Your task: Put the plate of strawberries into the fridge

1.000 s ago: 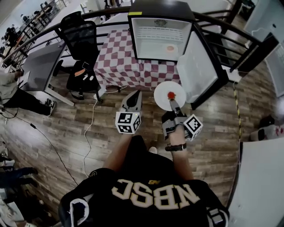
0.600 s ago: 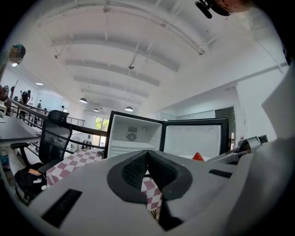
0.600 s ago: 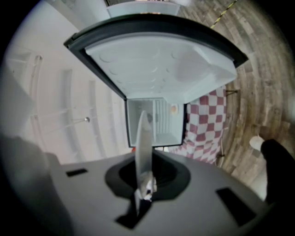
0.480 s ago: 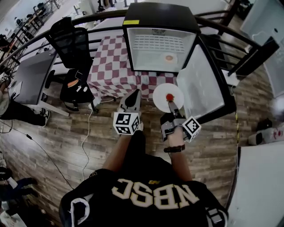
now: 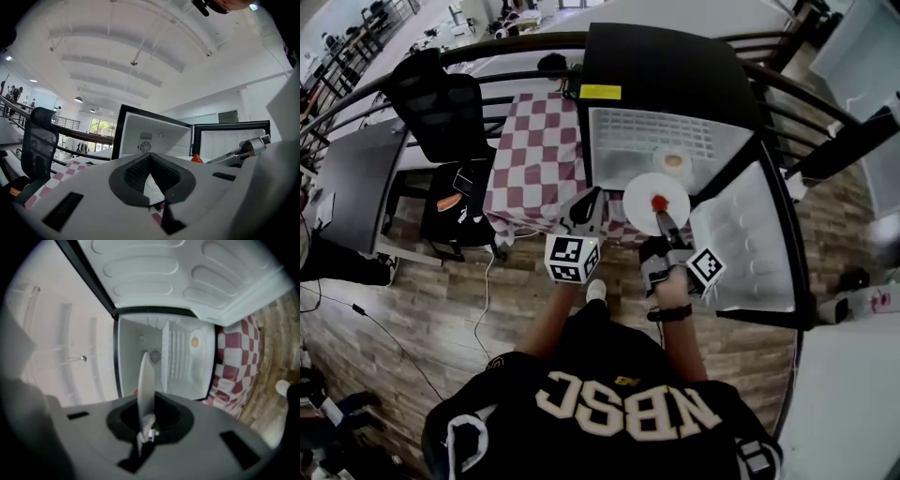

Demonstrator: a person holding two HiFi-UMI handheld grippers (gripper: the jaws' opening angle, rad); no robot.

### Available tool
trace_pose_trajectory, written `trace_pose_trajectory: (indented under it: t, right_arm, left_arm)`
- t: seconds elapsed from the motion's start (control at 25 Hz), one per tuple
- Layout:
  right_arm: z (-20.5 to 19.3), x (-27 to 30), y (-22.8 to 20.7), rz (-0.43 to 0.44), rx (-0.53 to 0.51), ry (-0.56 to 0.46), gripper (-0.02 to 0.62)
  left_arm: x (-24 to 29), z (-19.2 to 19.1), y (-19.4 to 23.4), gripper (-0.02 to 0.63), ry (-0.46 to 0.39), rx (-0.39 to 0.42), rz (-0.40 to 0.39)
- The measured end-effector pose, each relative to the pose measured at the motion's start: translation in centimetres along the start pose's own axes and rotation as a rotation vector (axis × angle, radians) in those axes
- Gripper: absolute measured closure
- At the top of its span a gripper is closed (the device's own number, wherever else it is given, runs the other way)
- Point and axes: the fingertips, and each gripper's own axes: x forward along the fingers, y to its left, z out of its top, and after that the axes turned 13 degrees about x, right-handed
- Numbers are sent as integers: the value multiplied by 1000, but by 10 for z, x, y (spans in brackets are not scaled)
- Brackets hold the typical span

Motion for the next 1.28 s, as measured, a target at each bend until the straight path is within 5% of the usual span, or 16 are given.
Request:
trace_pose_trajectory:
  t: [0.36,0.76,1.28]
  right_arm:
    - [8,72,5,-17,-1,-62,566]
    - [37,90,-7,-29,35,-142,566]
    - [68,129,-12,-19,69,-180,566]
  left_arm:
    - [59,-12,33,591,21,-49,-97]
    - [88,-44,15,589,99,-64,-173]
    - [121,-47,13,589,132,-74,-149]
